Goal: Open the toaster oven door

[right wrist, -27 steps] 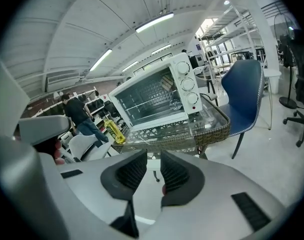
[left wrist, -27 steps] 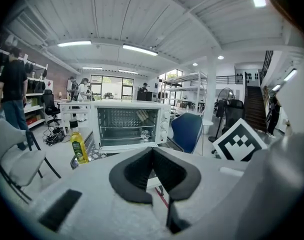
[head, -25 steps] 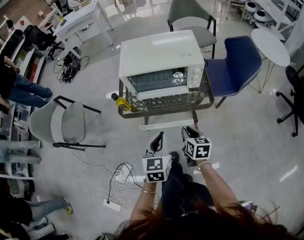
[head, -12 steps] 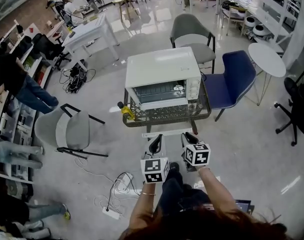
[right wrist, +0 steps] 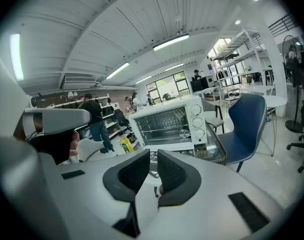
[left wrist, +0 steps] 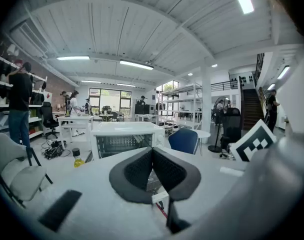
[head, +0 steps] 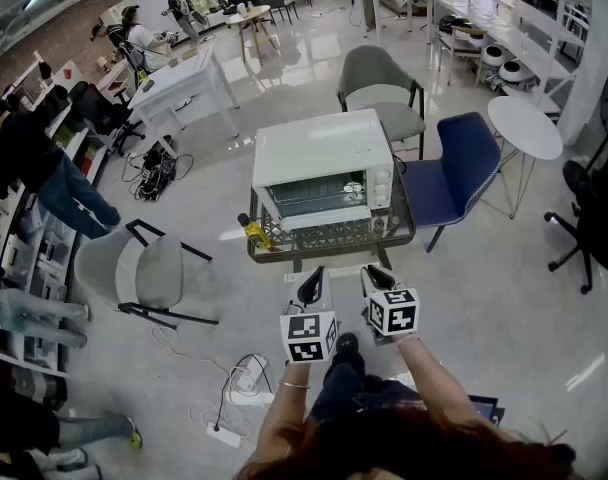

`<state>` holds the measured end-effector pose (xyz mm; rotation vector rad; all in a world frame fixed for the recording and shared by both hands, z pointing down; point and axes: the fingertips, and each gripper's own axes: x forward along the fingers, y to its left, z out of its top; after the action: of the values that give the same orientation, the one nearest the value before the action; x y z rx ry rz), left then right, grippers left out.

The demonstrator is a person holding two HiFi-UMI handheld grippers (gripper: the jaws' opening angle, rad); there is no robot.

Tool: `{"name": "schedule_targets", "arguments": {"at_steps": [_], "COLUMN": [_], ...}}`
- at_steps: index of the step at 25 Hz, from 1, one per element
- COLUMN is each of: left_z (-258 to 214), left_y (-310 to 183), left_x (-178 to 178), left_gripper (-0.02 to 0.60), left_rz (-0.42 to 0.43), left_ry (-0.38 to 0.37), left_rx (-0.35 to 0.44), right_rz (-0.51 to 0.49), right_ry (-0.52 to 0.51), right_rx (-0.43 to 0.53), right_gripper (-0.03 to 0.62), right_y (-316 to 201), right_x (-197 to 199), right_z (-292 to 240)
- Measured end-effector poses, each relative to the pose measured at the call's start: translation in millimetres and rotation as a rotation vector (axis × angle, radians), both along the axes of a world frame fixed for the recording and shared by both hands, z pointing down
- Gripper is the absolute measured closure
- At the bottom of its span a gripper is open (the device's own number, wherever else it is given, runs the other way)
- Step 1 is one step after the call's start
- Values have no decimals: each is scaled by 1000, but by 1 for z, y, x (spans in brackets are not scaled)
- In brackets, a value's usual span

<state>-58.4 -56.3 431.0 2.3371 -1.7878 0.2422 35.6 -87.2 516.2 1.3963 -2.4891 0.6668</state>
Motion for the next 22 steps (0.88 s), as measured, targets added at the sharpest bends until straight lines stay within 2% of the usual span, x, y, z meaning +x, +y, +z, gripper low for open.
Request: {"name": "schedule_targets", "arguments": {"at_steps": [11,22], "left_z": [-25,-44], "left_y": [-1,-4], "left_x": [14,19], "left_gripper": [566,566], "left_rz": [39,78], "left_ry": [16,-4], "left_rx": [15,36], "right_rz": [-47,-88], "right_ry": [34,56], "right_rx": [89,169], "right_gripper": [559,560], "right_y": [3,0], "right_x": [8,1], "right_z": [-42,-76]}}
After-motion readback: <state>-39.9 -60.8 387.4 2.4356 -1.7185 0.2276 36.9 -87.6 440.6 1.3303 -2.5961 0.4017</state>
